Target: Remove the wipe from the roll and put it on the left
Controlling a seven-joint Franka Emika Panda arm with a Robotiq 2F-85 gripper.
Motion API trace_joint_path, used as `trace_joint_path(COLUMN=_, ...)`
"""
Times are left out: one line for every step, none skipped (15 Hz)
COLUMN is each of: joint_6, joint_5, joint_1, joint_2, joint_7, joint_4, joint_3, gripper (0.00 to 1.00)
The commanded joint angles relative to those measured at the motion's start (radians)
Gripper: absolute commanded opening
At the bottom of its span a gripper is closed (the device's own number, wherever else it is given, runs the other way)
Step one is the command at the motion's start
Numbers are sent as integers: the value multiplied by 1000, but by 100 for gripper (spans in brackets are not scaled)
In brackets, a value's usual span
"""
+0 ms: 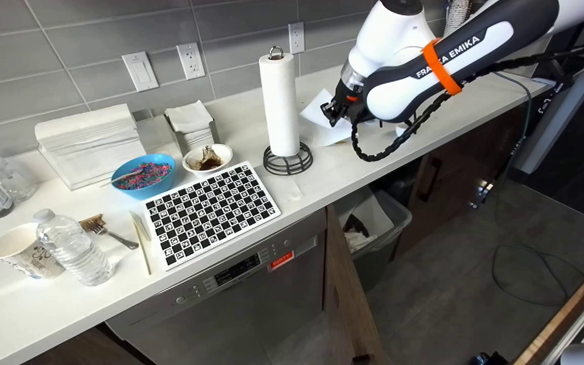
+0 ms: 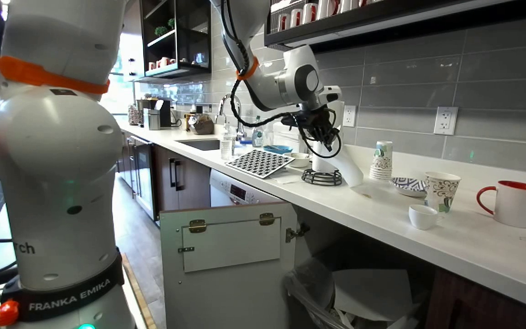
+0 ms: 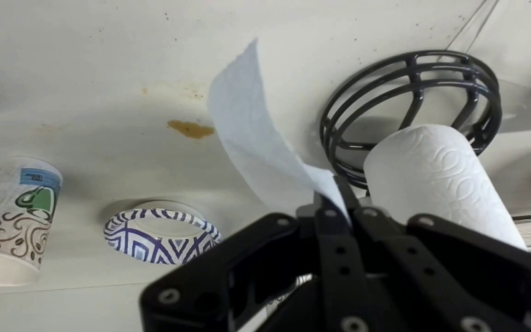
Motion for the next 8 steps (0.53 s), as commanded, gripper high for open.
trace_joint_path(joint_6=14, joint_5=15, joint_1=-1, joint_2=-39, joint_7=13, joint_4=-54, joint_3=3, gripper=0)
trace_joint_path(joint_6=12, joint_5=15, joint_1=-2, joint_2=-45, joint_7=15, joint_4=-62, joint_3=2, gripper=0)
trace_joint_path(joint_6=14, joint_5=10, joint_1=-1, joint_2=-52, joint_7=26, joint_4=-76, joint_3=-3, gripper=0)
trace_joint_path(joint_6=16, joint_5=10, joint_1=-1, joint_2=-56, joint_7=33, joint_4=-84, joint_3=-5, gripper=0)
trace_joint_path(joint_6=33, joint_5=22, joint_1=-5, joint_2=-57, joint_7=43, joint_4=-100, joint_3=-5, gripper=0)
trace_joint_path(joint_6=31, joint_5=19, joint_1=-5, joint_2=-60, joint_7=53, joint_4=-110, joint_3=-7, gripper=0)
trace_joint_path(joint_6=33, joint_5=23, joint_1=-6, joint_2=-63, joint_7=59, joint_4=-123, joint_3=-6, gripper=0)
trace_joint_path(joint_6=32, joint_5=24, joint_1=-5, joint_2=-67, joint_7=66, joint_4=-134, joint_3=-7, gripper=0)
